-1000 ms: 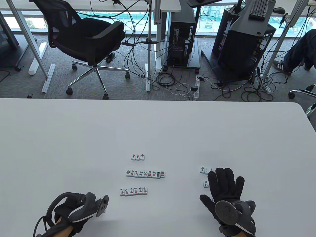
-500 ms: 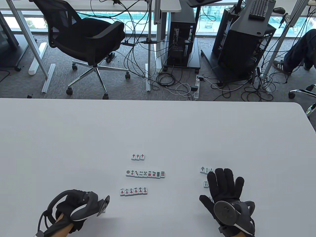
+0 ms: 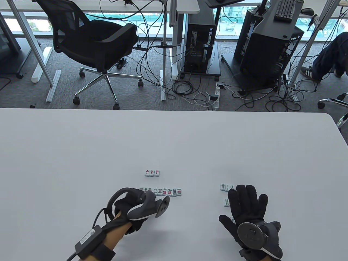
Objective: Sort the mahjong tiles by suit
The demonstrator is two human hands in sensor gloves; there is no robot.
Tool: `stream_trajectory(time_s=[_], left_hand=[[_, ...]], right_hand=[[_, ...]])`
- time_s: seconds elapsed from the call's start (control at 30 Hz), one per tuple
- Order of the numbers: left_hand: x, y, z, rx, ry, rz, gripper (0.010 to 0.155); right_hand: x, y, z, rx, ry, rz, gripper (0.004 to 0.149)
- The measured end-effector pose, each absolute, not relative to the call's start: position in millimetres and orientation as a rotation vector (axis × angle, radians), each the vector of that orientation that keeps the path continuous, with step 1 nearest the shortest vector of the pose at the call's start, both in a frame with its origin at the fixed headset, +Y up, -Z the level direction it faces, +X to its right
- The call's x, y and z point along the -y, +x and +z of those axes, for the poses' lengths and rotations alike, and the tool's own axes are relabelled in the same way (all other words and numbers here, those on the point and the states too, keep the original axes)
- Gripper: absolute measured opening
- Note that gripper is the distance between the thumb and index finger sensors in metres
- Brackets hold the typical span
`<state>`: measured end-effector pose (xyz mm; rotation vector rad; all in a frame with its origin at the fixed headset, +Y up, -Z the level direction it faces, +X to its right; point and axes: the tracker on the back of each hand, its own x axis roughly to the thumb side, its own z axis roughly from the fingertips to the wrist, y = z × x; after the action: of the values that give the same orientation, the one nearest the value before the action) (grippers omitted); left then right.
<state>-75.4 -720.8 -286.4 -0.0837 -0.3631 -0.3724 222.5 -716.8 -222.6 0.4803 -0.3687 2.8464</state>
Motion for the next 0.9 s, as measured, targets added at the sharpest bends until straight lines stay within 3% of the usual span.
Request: stream_trajectory(time_s=[0.37,0.8,0.9], left_hand=[[750,-33,-297,0.417,-0.141,-0.473,0.06],[757,-41,-297,0.411,-0.19,-0.521,0.063],[750,-51,-292,0.411,-0.129,-0.526,0.065]], right_hand=[[716,222,-223,0.375,0.492,2.85,0.082],[716,222,-222,0.379,0.489,2.844,0.082],[716,221,-222,0.38,0.494,2.85,0.082]])
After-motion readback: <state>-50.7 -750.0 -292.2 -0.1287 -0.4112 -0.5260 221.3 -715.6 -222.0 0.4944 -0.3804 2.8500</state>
